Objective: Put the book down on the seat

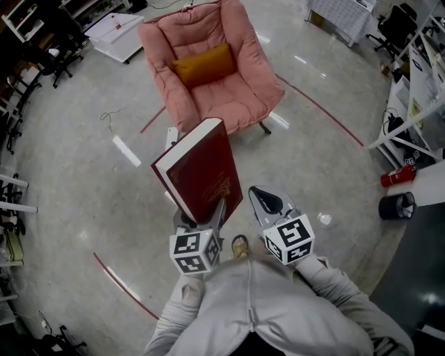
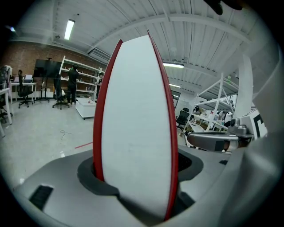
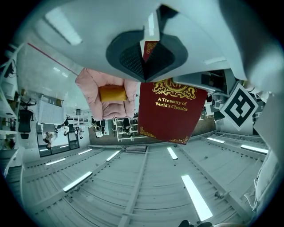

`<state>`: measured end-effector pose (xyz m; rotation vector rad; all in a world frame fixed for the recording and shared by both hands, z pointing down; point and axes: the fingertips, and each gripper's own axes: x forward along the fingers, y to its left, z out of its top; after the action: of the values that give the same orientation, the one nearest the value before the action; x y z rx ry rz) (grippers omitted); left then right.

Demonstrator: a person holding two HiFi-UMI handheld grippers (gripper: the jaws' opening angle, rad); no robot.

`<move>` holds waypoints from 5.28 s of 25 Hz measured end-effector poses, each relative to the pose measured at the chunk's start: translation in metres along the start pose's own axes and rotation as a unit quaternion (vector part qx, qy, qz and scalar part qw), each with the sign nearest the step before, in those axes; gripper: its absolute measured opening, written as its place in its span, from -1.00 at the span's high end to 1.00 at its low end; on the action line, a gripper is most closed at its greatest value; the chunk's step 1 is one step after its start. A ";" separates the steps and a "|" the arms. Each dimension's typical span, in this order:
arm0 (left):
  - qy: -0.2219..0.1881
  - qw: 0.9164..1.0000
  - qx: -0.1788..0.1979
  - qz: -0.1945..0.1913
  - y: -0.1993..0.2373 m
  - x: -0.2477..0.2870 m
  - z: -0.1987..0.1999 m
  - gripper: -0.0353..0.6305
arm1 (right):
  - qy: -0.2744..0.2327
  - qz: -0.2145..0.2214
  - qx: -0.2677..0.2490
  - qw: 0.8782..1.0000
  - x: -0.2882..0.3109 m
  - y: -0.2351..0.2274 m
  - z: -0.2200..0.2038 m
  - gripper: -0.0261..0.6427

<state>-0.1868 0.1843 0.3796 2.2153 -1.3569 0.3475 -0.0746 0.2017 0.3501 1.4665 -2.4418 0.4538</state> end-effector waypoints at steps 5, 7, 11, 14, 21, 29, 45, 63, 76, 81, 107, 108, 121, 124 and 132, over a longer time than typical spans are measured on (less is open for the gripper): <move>0.008 1.000 -0.004 0.002 0.008 0.020 0.009 -0.14 | 0.004 -0.003 0.004 1.000 0.017 -0.014 0.008 0.92; 0.012 1.000 -0.007 0.003 0.011 0.031 0.010 -0.14 | 0.004 -0.003 0.005 1.000 0.025 -0.023 0.009 0.92; 0.017 1.000 -0.008 0.008 0.014 0.056 0.015 -0.14 | 0.006 0.003 0.004 1.000 0.046 -0.043 0.014 0.92; 0.020 1.000 -0.010 0.016 0.018 0.079 0.024 -0.14 | 0.007 0.013 0.000 1.000 0.067 -0.061 0.022 0.92; 0.030 0.999 -0.023 0.028 0.029 0.140 0.049 -0.14 | 0.021 0.027 0.002 0.999 0.118 -0.111 0.042 0.92; 0.059 0.997 -0.038 0.037 0.045 0.217 0.073 -0.14 | 0.051 0.026 0.010 0.998 0.177 -0.175 0.055 0.92; 0.130 0.987 -0.073 0.053 0.074 0.364 0.052 -0.14 | 0.108 0.040 0.034 0.993 0.270 -0.267 0.029 0.92; 0.181 0.975 -0.106 0.079 0.099 0.497 0.015 -0.14 | 0.133 0.019 0.082 0.988 0.360 -0.359 -0.017 0.92; 0.236 0.961 -0.127 0.071 0.118 0.583 -0.025 -0.14 | 0.157 0.029 0.105 0.982 0.397 -0.380 -0.054 0.92; 0.246 0.955 -0.152 0.070 0.126 0.618 -0.035 -0.14 | 0.175 0.035 0.112 0.978 0.401 -0.383 -0.072 0.92; 0.282 0.934 -0.179 0.130 0.171 0.643 -0.061 -0.24 | 0.181 0.042 0.130 0.974 0.412 -0.389 -0.082 0.92; 0.282 0.933 -0.179 0.130 0.172 0.640 -0.060 -0.24 | 0.181 0.043 0.130 0.974 0.412 -0.387 -0.082 0.92; 0.269 0.933 -0.194 0.142 0.174 0.597 -0.041 -0.27 | 0.173 0.053 0.109 0.977 0.409 -0.361 -0.060 0.92; 0.266 0.934 -0.199 0.132 0.166 0.587 -0.033 -0.27 | 0.175 0.053 0.101 0.978 0.406 -0.356 -0.056 0.92; 0.266 0.943 -0.163 0.116 0.143 0.548 -0.005 -0.26 | 0.180 0.048 0.080 0.979 0.396 -0.346 -0.042 0.92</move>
<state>-0.0570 -0.2773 0.6810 1.5424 -1.2591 0.6938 0.0530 -0.2543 0.5822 1.1991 -2.2321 0.8712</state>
